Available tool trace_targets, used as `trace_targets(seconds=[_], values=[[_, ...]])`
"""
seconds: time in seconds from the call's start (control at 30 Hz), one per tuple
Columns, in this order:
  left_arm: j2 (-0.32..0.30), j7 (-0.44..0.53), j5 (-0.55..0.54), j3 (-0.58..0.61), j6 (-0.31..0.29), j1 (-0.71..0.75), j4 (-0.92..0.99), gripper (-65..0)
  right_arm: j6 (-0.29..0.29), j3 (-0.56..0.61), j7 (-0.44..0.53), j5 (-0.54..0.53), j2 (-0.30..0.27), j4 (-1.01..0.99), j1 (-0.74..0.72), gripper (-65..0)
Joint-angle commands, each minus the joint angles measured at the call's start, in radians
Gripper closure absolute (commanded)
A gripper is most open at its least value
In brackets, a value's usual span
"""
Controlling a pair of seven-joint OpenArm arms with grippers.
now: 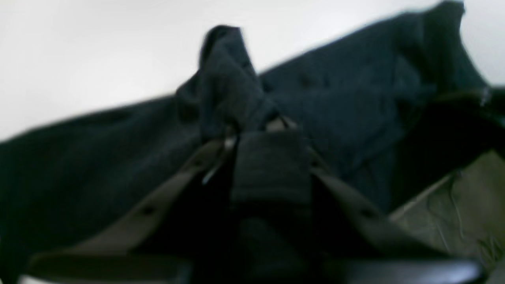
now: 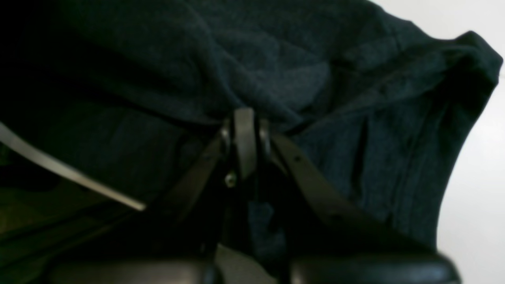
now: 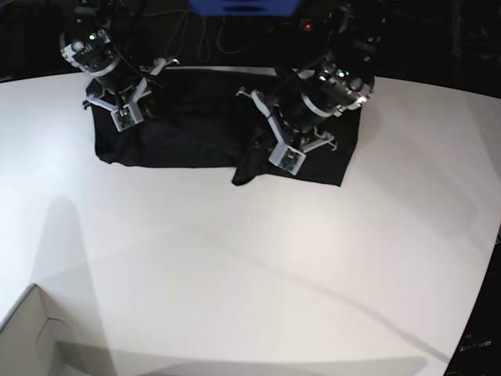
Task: Layout the t-shirt on the table in an organized manner, then fold the t-shirt properly
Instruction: 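Lift the strip end with the left gripper and fold it toward the right gripper, then release the folded end and regrasp the strip edge with the left gripper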
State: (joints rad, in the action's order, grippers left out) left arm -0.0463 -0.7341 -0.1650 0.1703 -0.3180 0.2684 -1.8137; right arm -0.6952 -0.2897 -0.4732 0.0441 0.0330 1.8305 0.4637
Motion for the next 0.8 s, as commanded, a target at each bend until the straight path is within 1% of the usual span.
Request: trace_targets(seconds=[0.0, 0.07, 0.1, 0.13, 0.2, 0.27, 0.4, 0.5, 0.57, 0.6, 0.67, 0.73, 0.77], values=[[0.010, 0.017, -0.014, 0.001, -0.005, -0.008, -0.022, -13.6, -0.003, -0.007, 0.023, -0.017, -0.005, 0.019, 0.004, -5.6], [0.012, 0.014, -0.014, 0.001, -0.005, -0.008, -0.024, -21.4, -0.003, -0.007, 0.023, -0.017, -0.005, 0.019, 0.004, -10.6], [0.012, 0.014, -0.014, 0.001, -0.007, -0.008, -0.031, -24.3, -0.003, -0.009, 0.023, -0.017, -0.005, 0.019, 0.004, -12.7], [0.012, 0.014, -0.014, 0.001, -0.008, -0.008, -0.042, -26.5, -0.003, -0.009, 0.023, -0.017, -0.003, 0.019, 0.002, -14.4], [0.012, 0.014, -0.014, 0.001, -0.011, -0.004, -0.067, -28.8, -0.003, -0.010, 0.023, -0.017, -0.002, 0.021, -0.004, -16.5], [0.012, 0.014, -0.014, 0.004, -0.014, -0.001, -0.094, -29.1, -0.003, -0.012, 0.023, -0.017, 0.000, 0.021, -0.007, -18.2], [0.001, 0.014, -0.014, 0.054, -0.014, 0.001, -0.131, -29.0, -0.003, -0.013, 0.023, -0.020, 0.003, 0.062, -0.007, -21.3], [-0.004, 0.014, -0.006, 0.053, -0.005, 0.002, -0.134, -28.9, -0.003, -0.013, 0.023, -0.020, 0.003, 0.091, -0.004, -22.8], [-0.014, 0.014, -0.012, 0.013, -0.003, -0.002, -0.133, -28.8, -0.003, -0.027, 0.023, -0.022, 0.003, 0.104, -0.006, -22.8], [-0.010, 0.014, -0.014, -0.018, -0.003, -0.004, -0.133, -28.8, -0.003, -0.042, 0.023, -0.022, 0.005, 0.110, -0.007, -22.8], [0.001, 0.014, -0.014, -0.096, -0.003, -0.001, -0.130, -28.8, -0.003, -0.081, 0.024, -0.022, 0.032, 0.119, -0.019, -22.8], [0.006, 0.005, -0.014, -0.154, -0.003, -0.007, -0.126, -28.7, -0.003, -0.130, 0.023, -0.022, 0.057, 0.125, -0.043, -22.8], [0.006, 0.005, -0.014, -0.163, -0.003, -0.007, -0.122, -28.1, -0.003, -0.151, 0.023, -0.022, 0.068, 0.127, -0.049, -22.8]])
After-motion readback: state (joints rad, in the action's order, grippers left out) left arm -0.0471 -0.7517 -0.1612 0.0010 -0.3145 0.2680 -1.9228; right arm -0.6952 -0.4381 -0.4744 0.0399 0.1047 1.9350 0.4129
